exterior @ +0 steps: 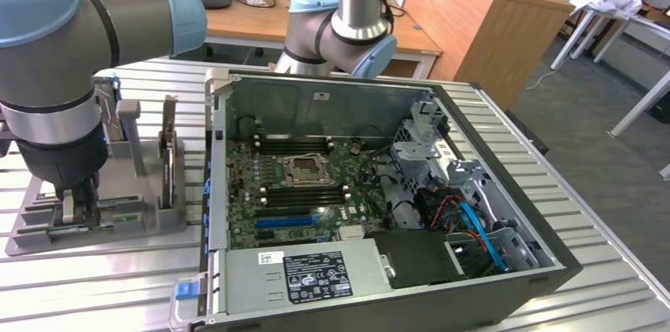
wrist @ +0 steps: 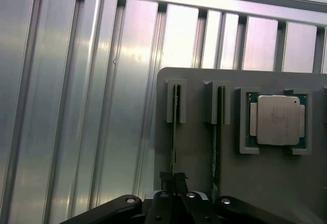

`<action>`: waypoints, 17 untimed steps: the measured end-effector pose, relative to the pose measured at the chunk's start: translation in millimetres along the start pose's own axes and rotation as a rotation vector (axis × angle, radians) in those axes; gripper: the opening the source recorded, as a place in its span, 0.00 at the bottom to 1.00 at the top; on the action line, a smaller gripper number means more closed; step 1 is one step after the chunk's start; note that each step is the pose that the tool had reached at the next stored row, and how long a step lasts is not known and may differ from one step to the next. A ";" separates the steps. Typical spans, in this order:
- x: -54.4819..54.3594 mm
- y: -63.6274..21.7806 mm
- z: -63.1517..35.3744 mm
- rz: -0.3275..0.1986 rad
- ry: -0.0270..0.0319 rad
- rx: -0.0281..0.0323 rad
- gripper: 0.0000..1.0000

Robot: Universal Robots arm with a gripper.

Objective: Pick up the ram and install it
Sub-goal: 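Pick up the ram and move it above insertion slot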

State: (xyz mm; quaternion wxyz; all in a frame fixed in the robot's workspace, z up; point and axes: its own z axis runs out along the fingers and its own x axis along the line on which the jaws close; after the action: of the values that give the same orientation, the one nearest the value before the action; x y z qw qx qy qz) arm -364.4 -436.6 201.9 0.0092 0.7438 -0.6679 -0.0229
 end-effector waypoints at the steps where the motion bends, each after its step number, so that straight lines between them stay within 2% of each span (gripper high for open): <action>1: 0.0 0.0 0.0 0.000 0.0001 0.0000 0.12; 4: 0.0 0.0 0.0 0.000 0.0000 0.0000 0.13; 5: 0.0 0.0 0.0 0.000 -0.0001 0.0000 0.19; 7: 0.0 0.3 0.1 0.000 0.0000 0.0001 0.19; 11: -0.7 6.7 1.9 0.000 -0.0002 0.0001 0.19; 17: -0.7 6.8 3.0 0.000 0.0003 -0.0001 0.19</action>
State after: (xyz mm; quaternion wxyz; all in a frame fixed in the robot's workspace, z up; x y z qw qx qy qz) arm -371.3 -436.6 199.2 0.0094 0.7438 -0.6679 -0.0228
